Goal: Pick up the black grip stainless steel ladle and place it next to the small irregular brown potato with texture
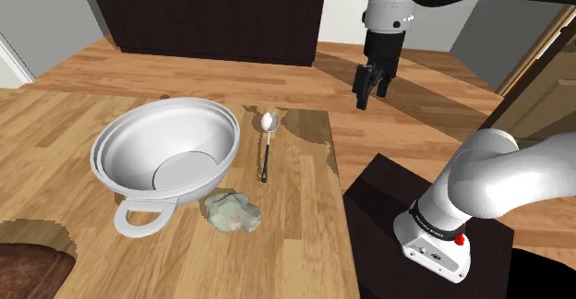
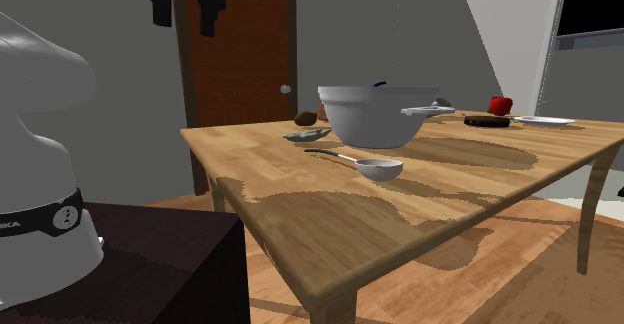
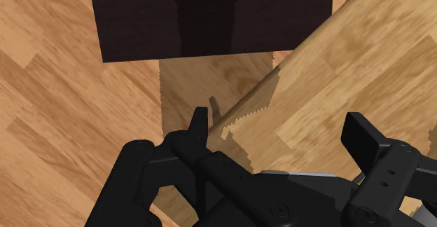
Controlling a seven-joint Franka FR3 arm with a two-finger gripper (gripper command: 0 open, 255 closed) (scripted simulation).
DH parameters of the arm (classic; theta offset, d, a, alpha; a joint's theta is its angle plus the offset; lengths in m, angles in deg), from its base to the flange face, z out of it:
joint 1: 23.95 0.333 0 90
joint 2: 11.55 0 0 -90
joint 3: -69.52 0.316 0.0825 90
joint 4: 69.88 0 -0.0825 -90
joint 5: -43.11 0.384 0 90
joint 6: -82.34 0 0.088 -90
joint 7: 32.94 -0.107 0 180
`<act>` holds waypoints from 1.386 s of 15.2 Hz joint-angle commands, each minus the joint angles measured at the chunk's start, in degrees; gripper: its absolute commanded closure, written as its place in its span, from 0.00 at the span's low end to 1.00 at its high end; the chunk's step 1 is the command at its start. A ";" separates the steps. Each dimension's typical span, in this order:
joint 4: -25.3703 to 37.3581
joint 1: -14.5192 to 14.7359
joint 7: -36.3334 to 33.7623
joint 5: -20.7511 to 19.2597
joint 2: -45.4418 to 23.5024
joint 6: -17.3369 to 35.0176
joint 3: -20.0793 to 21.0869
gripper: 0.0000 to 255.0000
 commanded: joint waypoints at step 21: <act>10.76 -8.22 -52.83 -5.10 -36.96 30.80 24.49 0.00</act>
